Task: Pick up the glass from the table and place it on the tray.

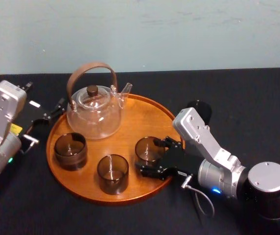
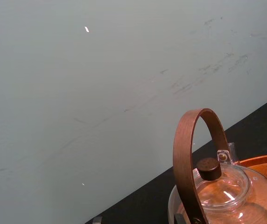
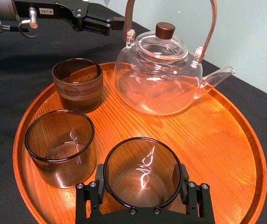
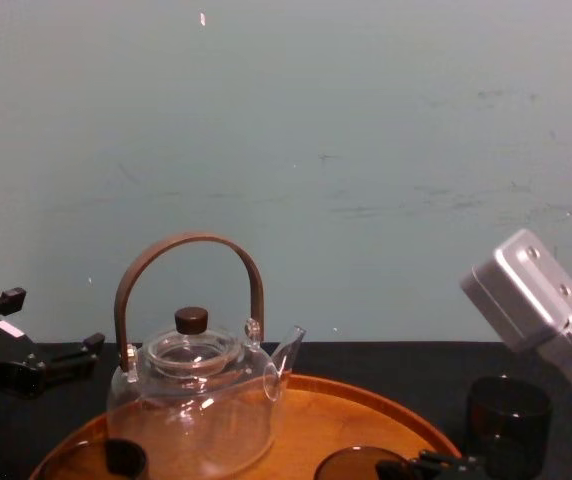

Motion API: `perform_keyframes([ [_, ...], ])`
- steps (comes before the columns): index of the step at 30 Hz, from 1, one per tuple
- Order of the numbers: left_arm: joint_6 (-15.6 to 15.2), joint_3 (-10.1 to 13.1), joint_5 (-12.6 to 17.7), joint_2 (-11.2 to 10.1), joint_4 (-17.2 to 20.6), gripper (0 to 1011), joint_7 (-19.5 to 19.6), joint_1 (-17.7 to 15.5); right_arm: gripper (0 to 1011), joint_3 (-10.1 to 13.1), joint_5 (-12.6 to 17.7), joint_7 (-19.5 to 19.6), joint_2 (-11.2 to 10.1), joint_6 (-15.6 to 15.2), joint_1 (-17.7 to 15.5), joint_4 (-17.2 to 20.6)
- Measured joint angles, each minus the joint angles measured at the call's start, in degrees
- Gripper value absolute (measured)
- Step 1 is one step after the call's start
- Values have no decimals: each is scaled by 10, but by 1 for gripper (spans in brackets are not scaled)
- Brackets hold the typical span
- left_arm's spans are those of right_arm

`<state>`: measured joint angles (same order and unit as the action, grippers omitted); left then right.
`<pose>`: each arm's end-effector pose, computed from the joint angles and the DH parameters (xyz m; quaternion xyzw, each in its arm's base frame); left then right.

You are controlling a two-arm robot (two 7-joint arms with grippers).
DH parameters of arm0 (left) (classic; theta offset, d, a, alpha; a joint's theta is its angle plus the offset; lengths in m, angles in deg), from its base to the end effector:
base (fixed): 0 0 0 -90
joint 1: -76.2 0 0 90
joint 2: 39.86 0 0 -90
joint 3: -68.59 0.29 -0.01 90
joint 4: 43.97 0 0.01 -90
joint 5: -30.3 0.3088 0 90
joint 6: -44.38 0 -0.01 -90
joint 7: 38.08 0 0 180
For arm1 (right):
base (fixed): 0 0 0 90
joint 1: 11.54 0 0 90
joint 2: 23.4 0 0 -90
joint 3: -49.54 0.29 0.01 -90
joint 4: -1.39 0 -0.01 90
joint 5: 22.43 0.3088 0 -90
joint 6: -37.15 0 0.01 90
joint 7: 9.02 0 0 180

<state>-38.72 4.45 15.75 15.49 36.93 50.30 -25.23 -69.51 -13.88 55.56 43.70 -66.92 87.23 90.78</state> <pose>0.3581 0.0827 -0.3023 0.1416 -0.1324 0.5800 0.7913 0.3359 0.0282 -0.2961 -0.2041 0.0097 -0.3322 0.9208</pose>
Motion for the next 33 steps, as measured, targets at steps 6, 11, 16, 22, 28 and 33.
perform_keyframes([
  [6,0,0,0,0,0,1001,0,0,973,0,0,0,0,0,0,0],
  [11,0,0,0,0,0,1002,0,0,1002,1,1,0,-1,0,0,1],
  [16,0,0,0,0,0,1001,0,0,1002,1,1,0,-1,0,0,1],
  [22,0,0,0,0,0,1001,0,0,1002,5,7,-1,-4,7,-5,5],
  [28,0,0,0,0,0,1001,0,0,1002,15,13,1,-13,9,-18,22],
  [33,0,0,0,0,0,1002,0,0,1002,24,19,5,-22,14,-33,40],
])
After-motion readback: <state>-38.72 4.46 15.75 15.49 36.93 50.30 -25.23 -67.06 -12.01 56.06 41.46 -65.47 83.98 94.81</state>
